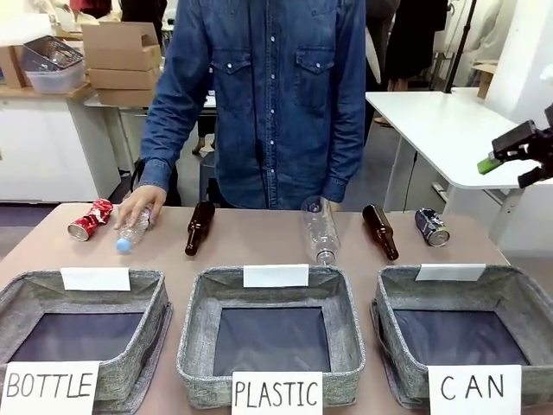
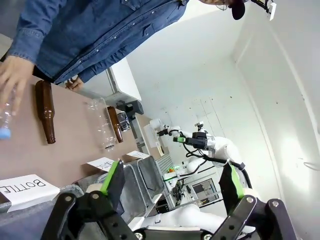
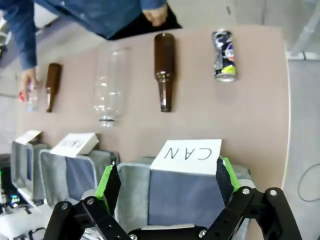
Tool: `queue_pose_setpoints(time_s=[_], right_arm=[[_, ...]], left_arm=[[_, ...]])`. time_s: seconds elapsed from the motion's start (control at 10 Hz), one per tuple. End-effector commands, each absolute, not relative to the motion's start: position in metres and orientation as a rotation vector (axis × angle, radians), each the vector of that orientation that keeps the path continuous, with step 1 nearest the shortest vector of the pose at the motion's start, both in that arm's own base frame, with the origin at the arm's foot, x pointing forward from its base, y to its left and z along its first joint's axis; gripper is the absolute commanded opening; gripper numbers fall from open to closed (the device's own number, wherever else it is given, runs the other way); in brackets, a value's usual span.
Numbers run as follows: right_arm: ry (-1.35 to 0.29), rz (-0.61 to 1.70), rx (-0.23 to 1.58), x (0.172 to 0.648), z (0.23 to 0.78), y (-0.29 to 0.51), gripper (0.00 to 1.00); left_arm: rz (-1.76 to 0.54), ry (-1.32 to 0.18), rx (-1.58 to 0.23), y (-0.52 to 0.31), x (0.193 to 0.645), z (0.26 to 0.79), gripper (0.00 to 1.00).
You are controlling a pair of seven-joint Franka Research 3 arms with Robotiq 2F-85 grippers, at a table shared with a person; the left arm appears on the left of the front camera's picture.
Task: Sort the can waste into the basket.
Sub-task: Pick up the can waste from the table and place it in the right Fabric basket.
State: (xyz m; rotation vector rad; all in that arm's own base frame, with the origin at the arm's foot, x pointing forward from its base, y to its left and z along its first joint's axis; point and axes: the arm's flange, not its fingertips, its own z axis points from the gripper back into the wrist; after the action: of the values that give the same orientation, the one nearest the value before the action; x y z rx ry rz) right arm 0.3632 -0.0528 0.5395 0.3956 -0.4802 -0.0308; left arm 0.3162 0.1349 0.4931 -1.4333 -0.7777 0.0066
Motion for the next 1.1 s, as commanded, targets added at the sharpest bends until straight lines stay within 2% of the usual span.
queue_pose_setpoints(time_s=[0.0, 0.1, 0.3, 0.6, 0.7, 1.0], right_arm=[[-0.449, -0.043, 0.490, 0.361, 0.536, -0.056, 1.00], [-0.480, -0.031, 0.396, 0.363, 0.539, -0.053, 1.00], [-0.369, -0.074, 0.253, 0.447, 0.509, -0.052, 1.00], [-0.346, -0.203, 0.201, 0.544, 0.446, -0.077, 1.00], [-0.297, -0.190, 0.272, 0.571, 0.416, -0.087, 1.00], [-0.283, -0.194, 0.282, 0.613, 0.349, -0.092, 1.00]], left_arm=[[-0.014, -0.807, -1.448, 0.134, 0.317, 0.495, 1.00], [-0.014, -0.807, -1.448, 0.134, 0.317, 0.495, 1.00], [-0.014, -0.807, -1.448, 0.134, 0.317, 0.495, 1.00], [-0.014, -0.807, -1.448, 0.134, 0.317, 0.495, 1.00], [-0.014, -0.807, -1.448, 0.134, 0.317, 0.495, 1.00], [-0.014, -0.807, -1.448, 0.134, 0.317, 0.495, 1.00]])
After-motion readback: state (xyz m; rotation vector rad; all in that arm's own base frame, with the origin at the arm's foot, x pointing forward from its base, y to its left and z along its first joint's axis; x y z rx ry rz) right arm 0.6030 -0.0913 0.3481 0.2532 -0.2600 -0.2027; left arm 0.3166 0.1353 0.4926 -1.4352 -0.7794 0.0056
